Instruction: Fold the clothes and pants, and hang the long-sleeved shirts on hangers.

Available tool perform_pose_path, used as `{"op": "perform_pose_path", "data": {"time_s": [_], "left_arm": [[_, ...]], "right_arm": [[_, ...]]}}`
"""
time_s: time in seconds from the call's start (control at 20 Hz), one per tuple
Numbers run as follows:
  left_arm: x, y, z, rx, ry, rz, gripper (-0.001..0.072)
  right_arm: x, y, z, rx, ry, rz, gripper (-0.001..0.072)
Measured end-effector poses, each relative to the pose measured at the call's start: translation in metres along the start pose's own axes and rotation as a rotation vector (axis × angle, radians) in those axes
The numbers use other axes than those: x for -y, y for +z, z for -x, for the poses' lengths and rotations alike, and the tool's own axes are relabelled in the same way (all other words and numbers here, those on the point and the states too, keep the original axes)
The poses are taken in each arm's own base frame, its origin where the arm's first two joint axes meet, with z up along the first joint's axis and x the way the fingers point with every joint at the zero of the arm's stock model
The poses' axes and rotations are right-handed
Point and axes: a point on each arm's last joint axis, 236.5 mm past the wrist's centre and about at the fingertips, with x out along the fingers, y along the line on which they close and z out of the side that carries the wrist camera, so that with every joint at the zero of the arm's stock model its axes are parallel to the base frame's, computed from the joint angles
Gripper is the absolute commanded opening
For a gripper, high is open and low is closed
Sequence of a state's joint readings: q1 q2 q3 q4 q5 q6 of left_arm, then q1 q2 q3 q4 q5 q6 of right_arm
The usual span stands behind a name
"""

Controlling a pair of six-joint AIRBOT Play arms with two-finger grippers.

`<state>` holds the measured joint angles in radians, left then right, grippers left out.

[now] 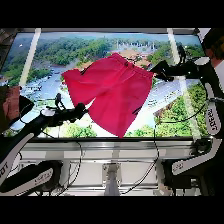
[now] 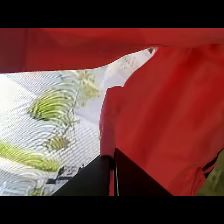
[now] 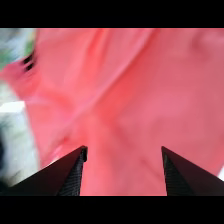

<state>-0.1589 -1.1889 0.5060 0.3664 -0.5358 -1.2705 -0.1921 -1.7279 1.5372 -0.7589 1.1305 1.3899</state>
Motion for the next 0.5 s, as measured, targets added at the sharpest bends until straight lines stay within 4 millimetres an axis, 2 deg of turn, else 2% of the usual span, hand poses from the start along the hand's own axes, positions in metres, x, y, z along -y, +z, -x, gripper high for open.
{"op": "perform_pose_path", "data": {"time_s": [0.15,0.3,0.5], "left_arm": [[-0.009,0.012,0.012,0.029,0.047,-0.079,0.0006],[-0.038,0.022,0.024,0.042,0.160,-0.133,0.0006],[-0.075,0.042,0.044,0.065,0.314,-0.186,0.0006]], "right_arm": [[0.021,0.003,-0.012,0.009,-0.058,-0.076,0.0523],[0.035,-0.003,-0.036,-0.011,-0.089,-0.129,0.0523],[0.043,-0.005,-0.064,0.001,-0.114,-0.184,0.0523]]}}
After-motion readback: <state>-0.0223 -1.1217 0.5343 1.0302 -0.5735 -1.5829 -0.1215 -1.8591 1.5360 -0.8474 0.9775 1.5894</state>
